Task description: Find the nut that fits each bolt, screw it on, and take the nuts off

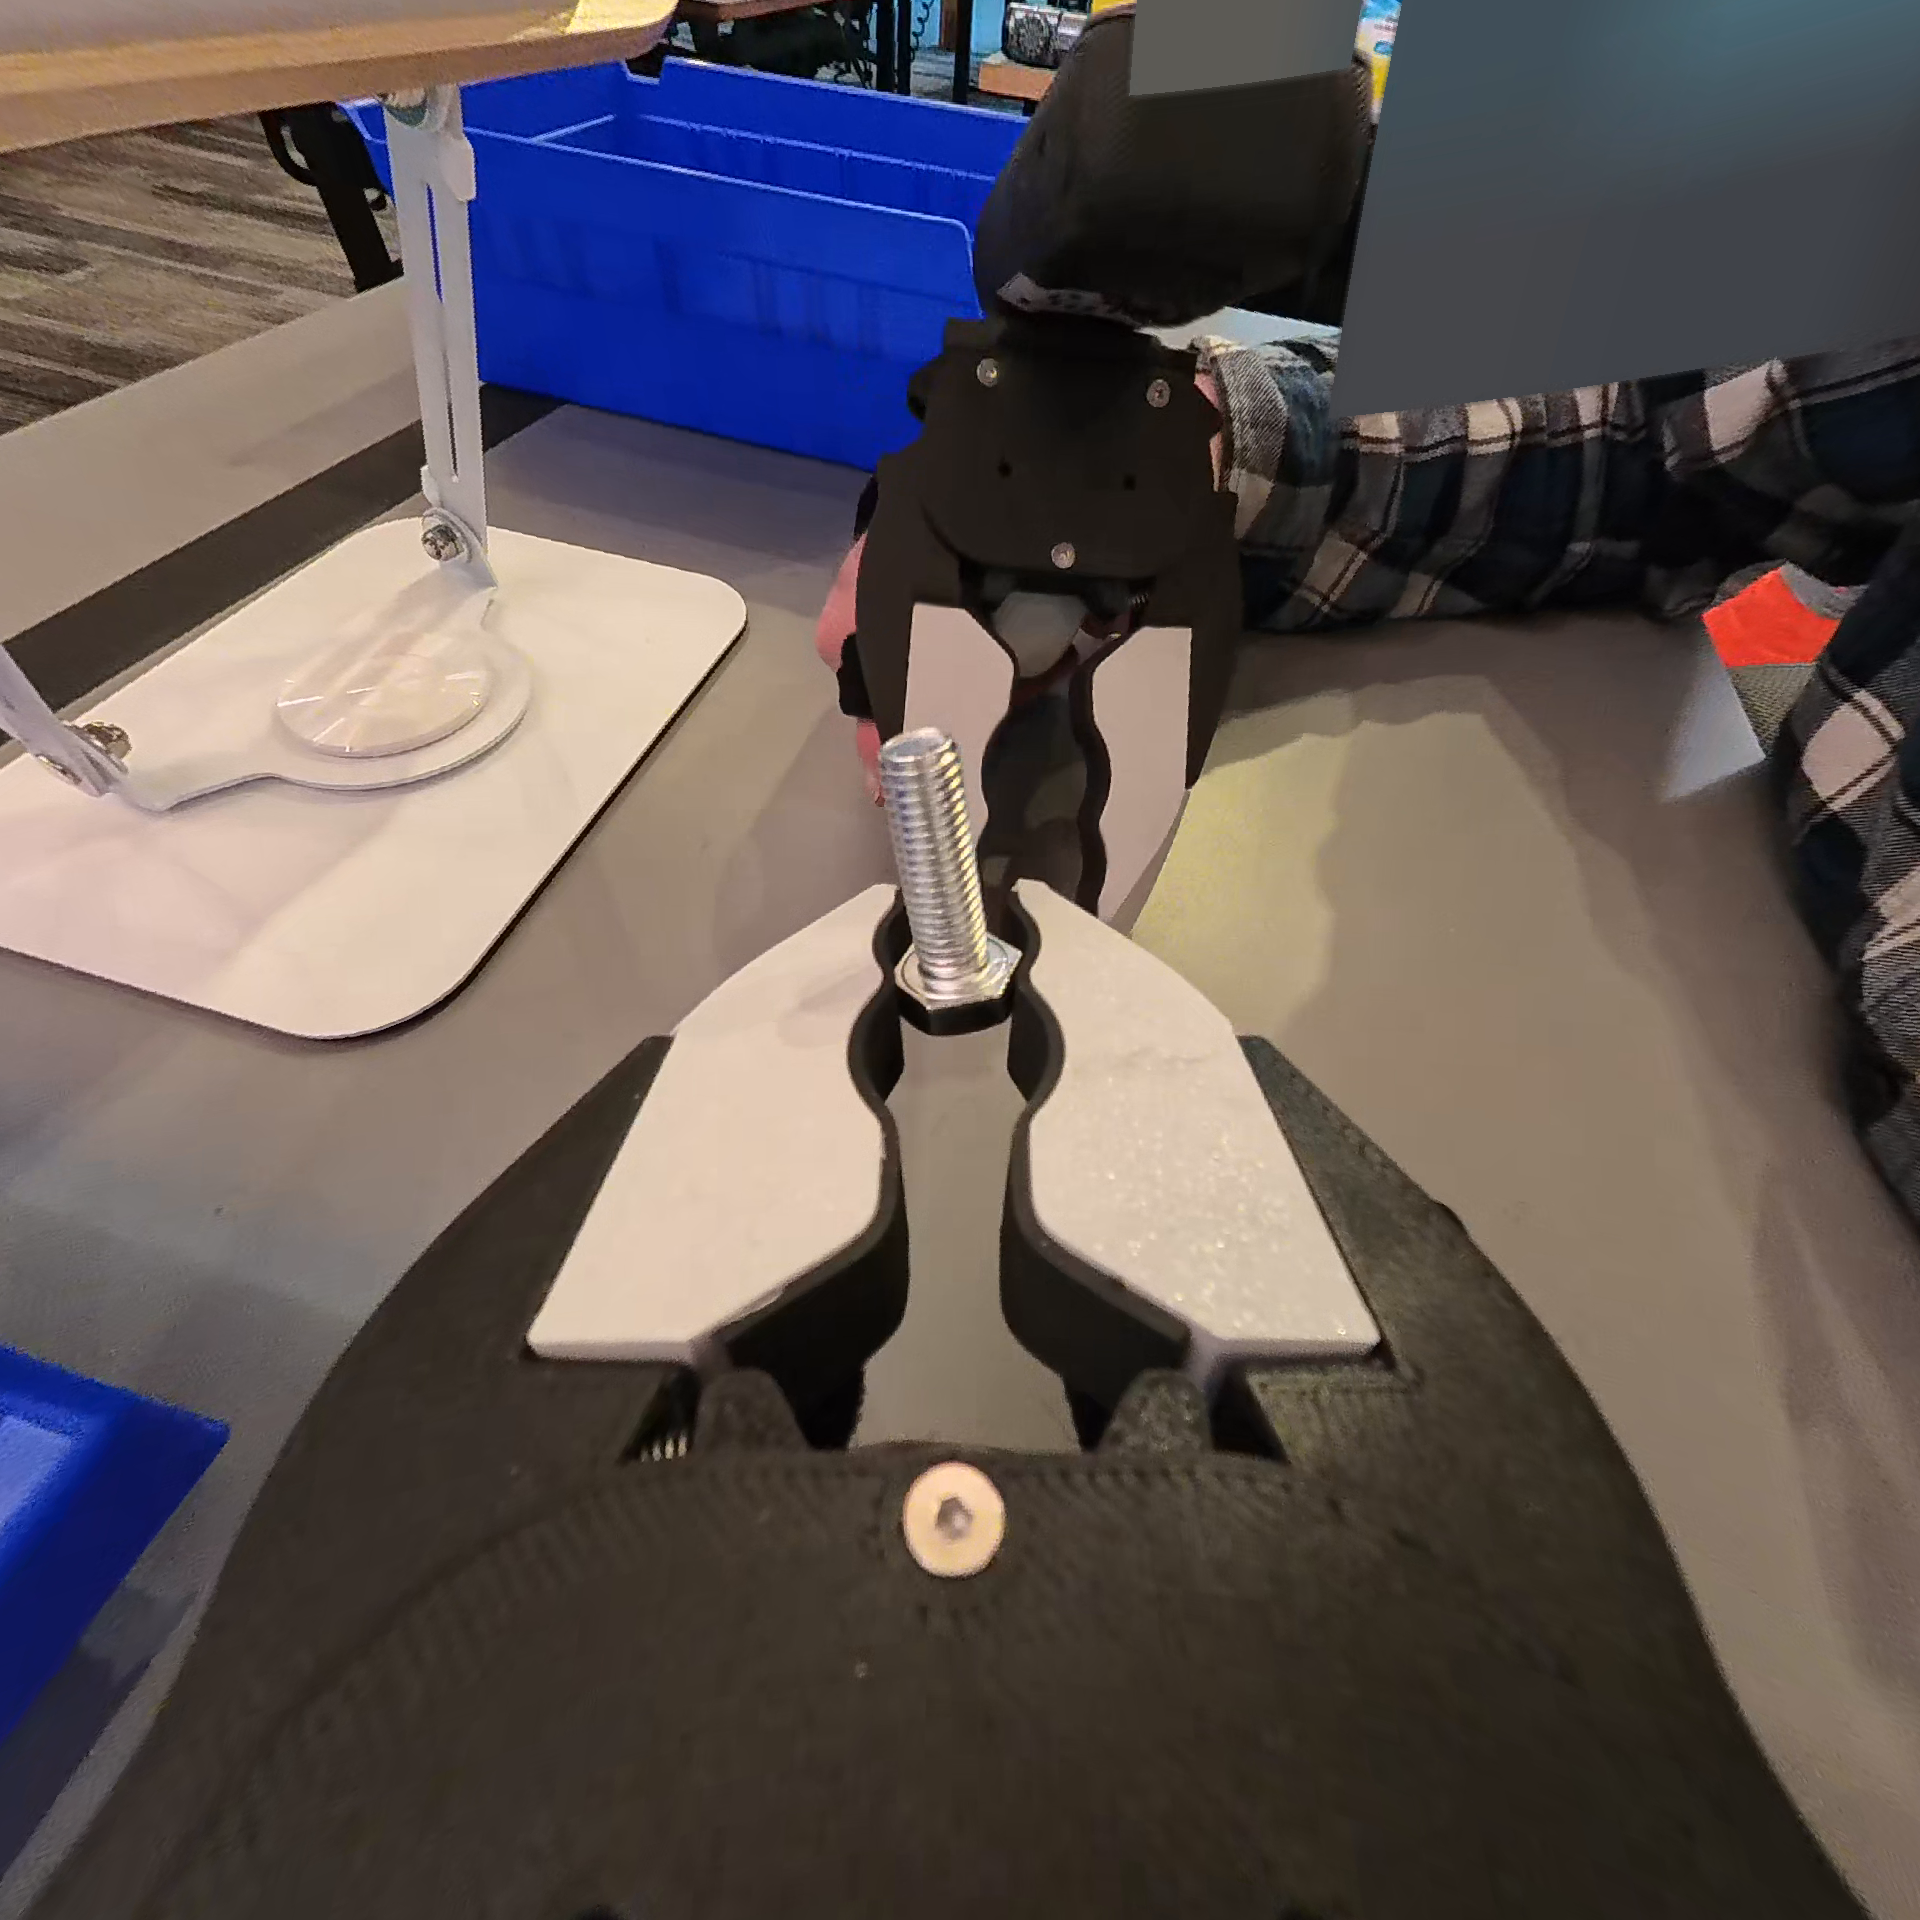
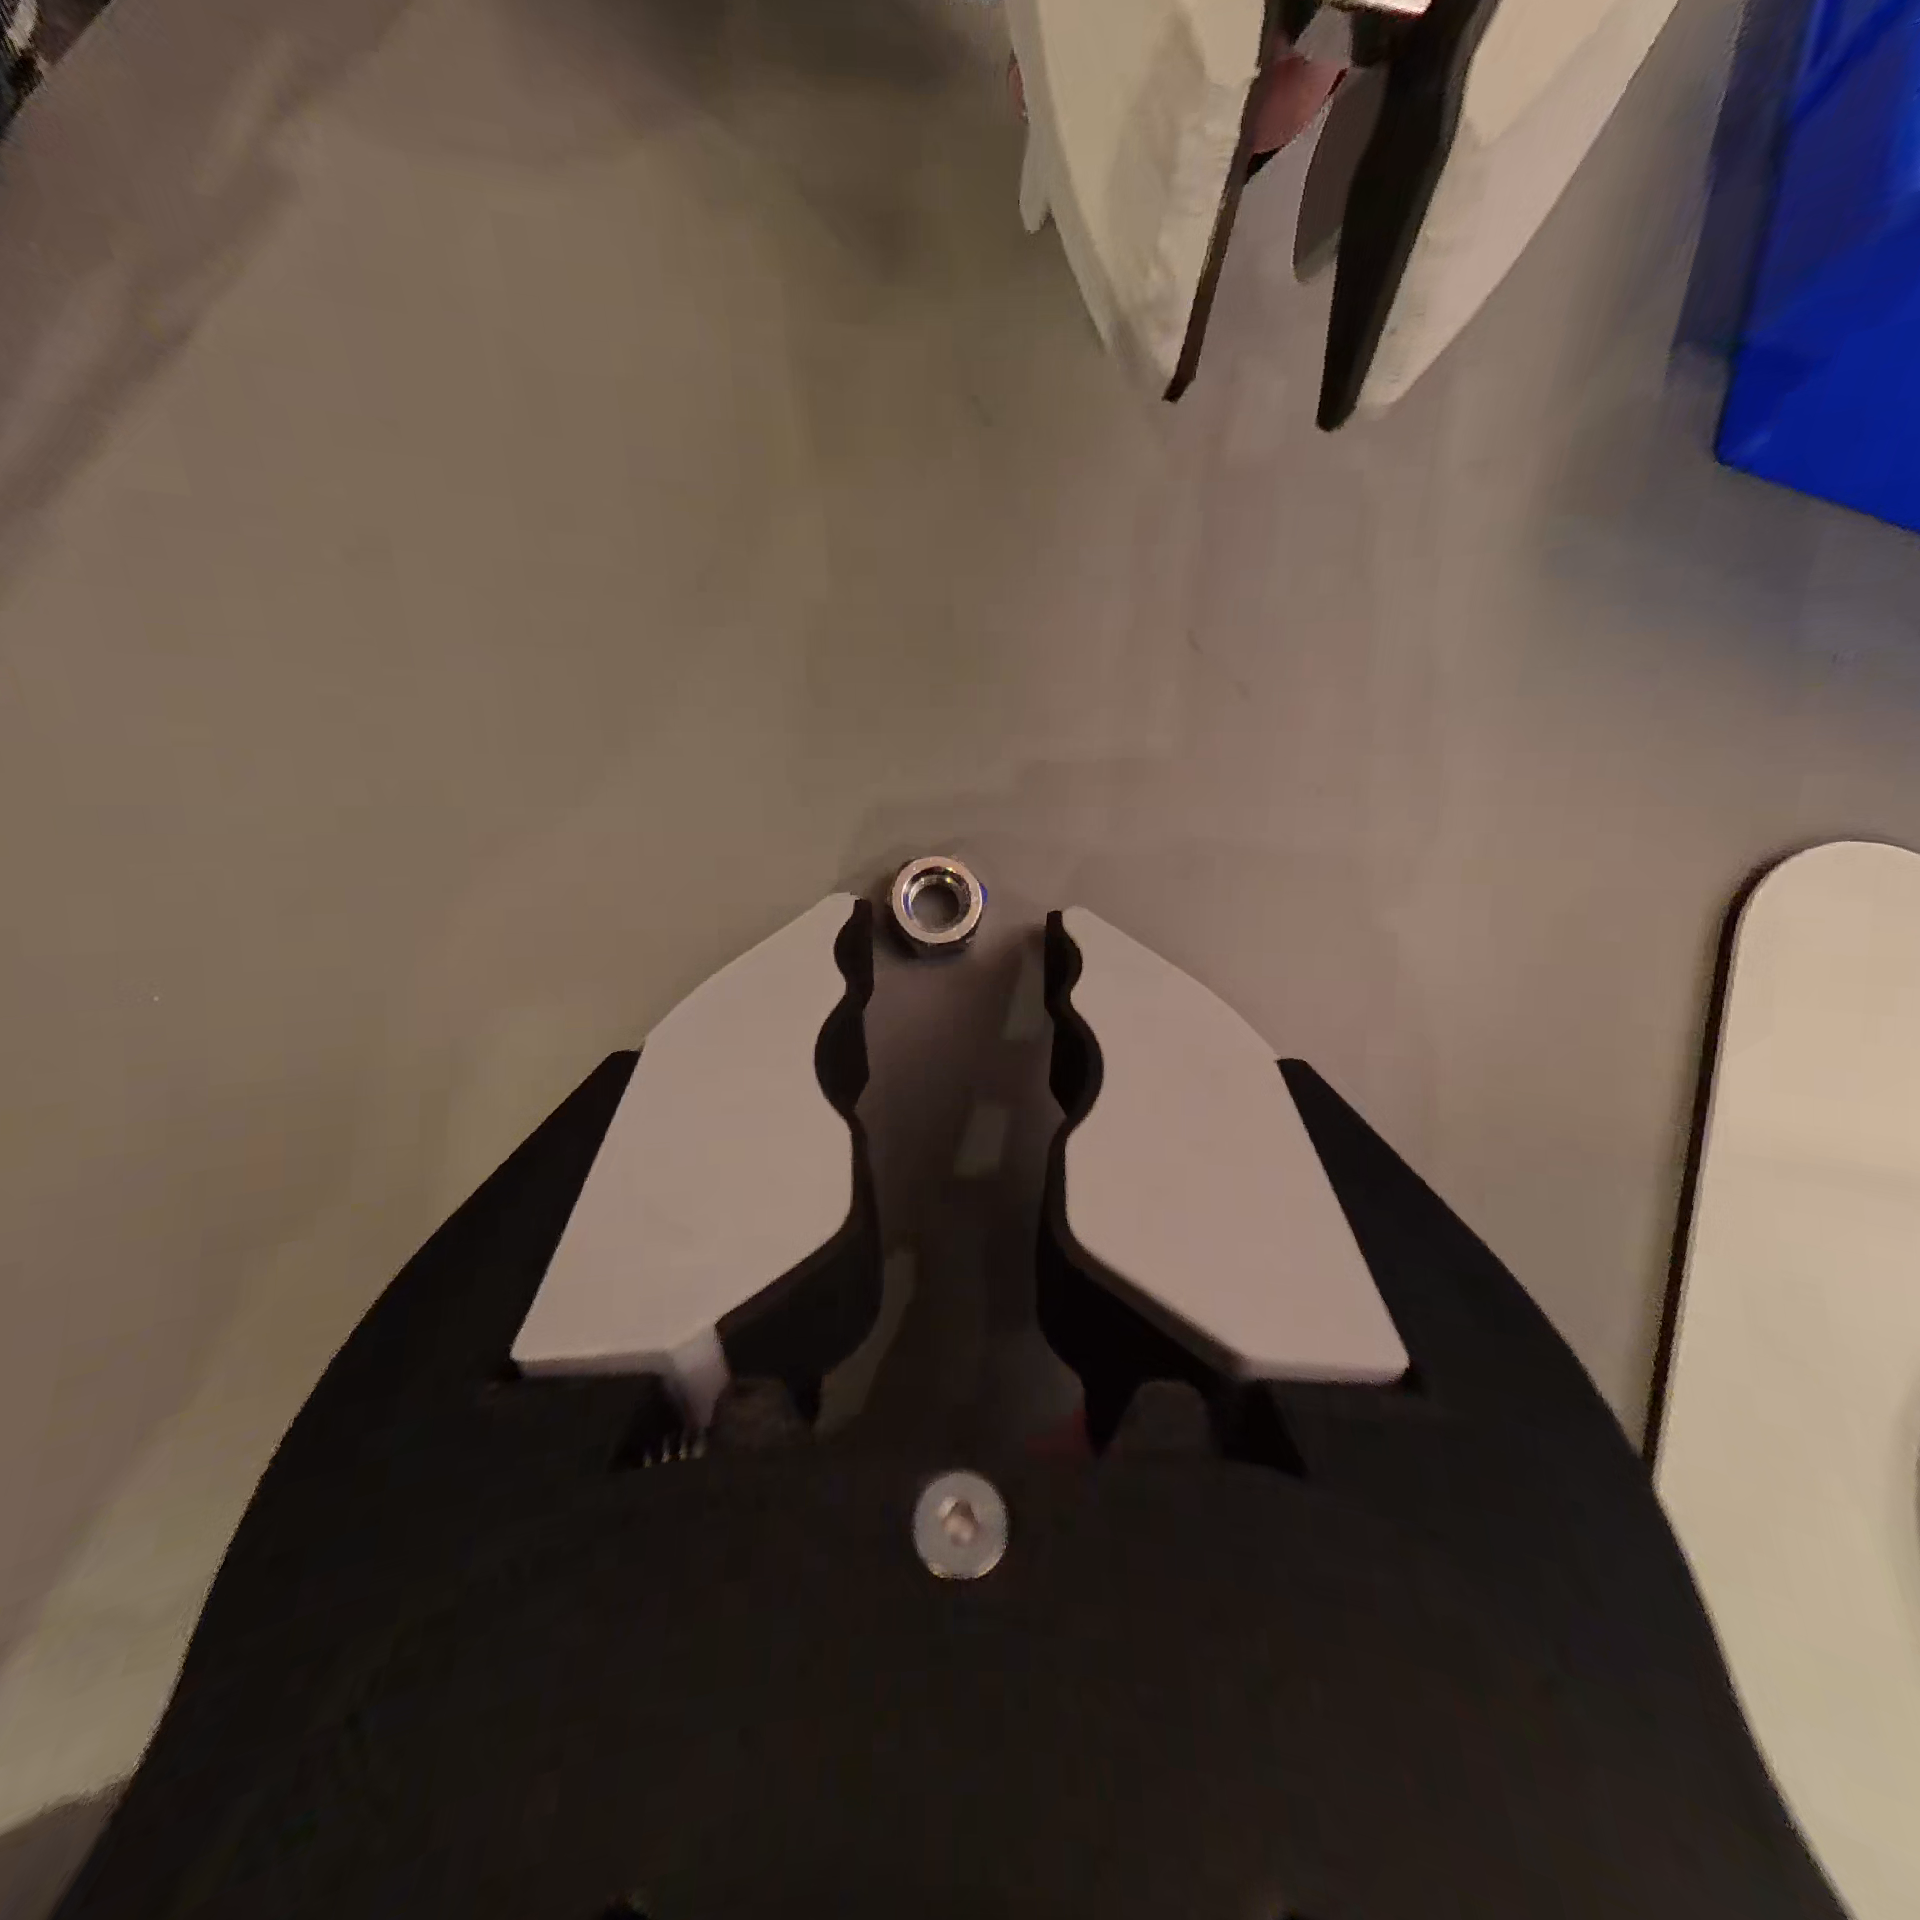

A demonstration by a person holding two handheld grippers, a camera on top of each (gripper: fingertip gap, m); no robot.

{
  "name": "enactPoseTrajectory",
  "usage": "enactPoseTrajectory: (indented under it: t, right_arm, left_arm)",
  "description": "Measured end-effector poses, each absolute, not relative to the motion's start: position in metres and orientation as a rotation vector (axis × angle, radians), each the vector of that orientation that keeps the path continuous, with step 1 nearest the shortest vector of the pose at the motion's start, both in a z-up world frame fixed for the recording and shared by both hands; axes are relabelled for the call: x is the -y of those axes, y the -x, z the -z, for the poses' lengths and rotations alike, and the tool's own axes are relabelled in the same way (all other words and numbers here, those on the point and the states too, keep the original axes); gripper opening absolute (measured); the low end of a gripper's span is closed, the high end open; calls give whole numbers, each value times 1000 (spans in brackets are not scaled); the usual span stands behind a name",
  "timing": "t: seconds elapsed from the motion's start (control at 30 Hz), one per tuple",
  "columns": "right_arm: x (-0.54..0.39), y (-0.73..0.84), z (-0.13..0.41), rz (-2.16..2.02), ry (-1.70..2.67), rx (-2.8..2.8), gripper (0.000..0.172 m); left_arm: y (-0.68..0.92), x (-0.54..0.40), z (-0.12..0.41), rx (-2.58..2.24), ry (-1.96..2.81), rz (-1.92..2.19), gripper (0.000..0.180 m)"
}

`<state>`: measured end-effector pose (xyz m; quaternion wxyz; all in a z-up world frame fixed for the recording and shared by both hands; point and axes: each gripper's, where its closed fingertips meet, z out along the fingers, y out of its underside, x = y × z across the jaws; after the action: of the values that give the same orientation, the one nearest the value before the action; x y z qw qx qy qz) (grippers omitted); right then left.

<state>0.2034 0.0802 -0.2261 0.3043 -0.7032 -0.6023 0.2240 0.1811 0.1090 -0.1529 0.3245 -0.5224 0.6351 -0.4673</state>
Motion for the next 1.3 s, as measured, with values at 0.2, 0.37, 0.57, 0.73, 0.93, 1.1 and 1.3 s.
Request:
enactPoseTrajectory:
  t: [0.2,0.37,0.57,0.73,0.93,1.1,1.3]
  right_arm:
    - [-80,-197,227,-593,1852,1612,20]
    - [-81,-197,227,-593,1855,1608,19]
    - [-98,-193,160,-744,1694,1356,19]
    - [-108,-185,95,-816,1516,1281,19]
    - [-111,-159,88,-805,1471,1388,19]
    - [-114,-155,96,-820,1499,1400,19]
    - [-115,-157,99,-778,1516,1418,19]
  left_arm:
    - [-182,-108,155,-1676,1373,1225,15]
    - [-183,-109,156,-1667,1375,1216,15]
    - [-187,-114,150,-1597,1351,1193,15]
    - [-190,-111,150,-1612,1329,1196,15]
    - [-188,-108,152,-1653,1301,1111,15]
    - [-187,-109,152,-1669,1275,1041,15]
    - [-187,-112,154,-1677,1275,975,15]
